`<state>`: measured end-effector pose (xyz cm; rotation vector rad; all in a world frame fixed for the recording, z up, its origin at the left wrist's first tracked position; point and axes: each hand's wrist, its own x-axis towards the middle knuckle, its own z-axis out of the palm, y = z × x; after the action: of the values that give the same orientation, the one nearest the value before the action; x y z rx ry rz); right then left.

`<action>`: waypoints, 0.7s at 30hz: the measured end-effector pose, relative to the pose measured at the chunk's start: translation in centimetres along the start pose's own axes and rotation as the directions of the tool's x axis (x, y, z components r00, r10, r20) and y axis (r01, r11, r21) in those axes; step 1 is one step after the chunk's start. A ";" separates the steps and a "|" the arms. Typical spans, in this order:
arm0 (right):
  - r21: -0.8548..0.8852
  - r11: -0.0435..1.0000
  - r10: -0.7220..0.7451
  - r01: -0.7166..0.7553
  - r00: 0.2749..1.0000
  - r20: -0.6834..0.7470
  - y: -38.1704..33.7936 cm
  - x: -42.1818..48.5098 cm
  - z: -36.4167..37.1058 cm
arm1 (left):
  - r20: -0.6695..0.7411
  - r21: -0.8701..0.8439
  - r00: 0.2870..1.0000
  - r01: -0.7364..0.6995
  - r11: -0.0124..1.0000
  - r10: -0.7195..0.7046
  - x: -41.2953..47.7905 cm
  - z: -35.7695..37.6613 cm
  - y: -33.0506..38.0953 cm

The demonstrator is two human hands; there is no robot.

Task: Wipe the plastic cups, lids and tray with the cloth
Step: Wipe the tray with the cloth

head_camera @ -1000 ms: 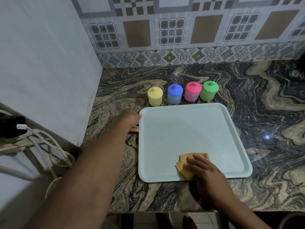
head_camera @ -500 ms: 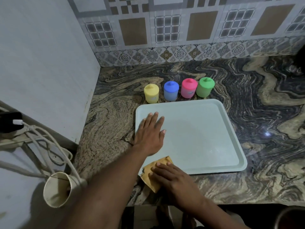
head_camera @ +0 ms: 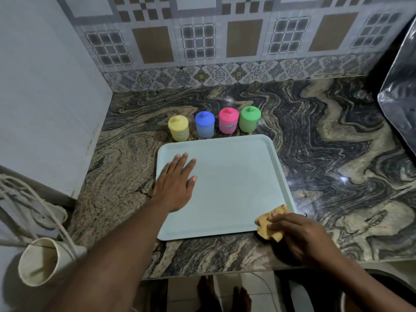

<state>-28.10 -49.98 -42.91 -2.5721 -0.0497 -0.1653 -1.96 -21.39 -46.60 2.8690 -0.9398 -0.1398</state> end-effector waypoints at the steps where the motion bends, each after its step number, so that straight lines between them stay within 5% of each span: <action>1: 0.054 0.996 0.070 -0.069 0.997 -0.027 -0.3 0.3 -0.8 | 0.008 0.021 1.000 0.005 1.000 -0.005 0.0 -0.1 0.1; 4: 0.298 0.916 0.338 -0.270 0.919 -0.204 -0.8 3.5 -3.8 | -0.070 0.069 0.998 0.007 0.998 -0.002 -0.1 -0.8 1.6; 6: 0.296 0.905 0.390 -0.307 0.875 -0.286 -0.2 7.3 -5.9 | -0.128 -0.067 0.992 -0.016 0.998 0.007 0.3 -1.4 5.2; 9: 0.182 0.931 0.354 -0.316 0.904 -0.241 1.9 14.0 -6.7 | -0.077 -0.200 0.997 -0.022 0.980 0.007 0.6 -0.4 12.2; 15: -0.165 0.942 0.306 -0.292 0.949 0.068 5.4 17.6 -1.5 | 0.012 -0.031 0.998 0.068 0.997 -0.068 0.2 1.8 15.6; 21: -0.134 0.971 0.184 -0.198 0.977 -0.110 3.9 7.5 1.7 | -0.003 -0.020 0.997 0.076 0.997 -0.076 0.2 1.7 15.6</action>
<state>-20.23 -52.40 -45.43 -2.6903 0.2550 -0.2272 -11.11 -34.14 -46.13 2.8867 -0.8247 -0.1501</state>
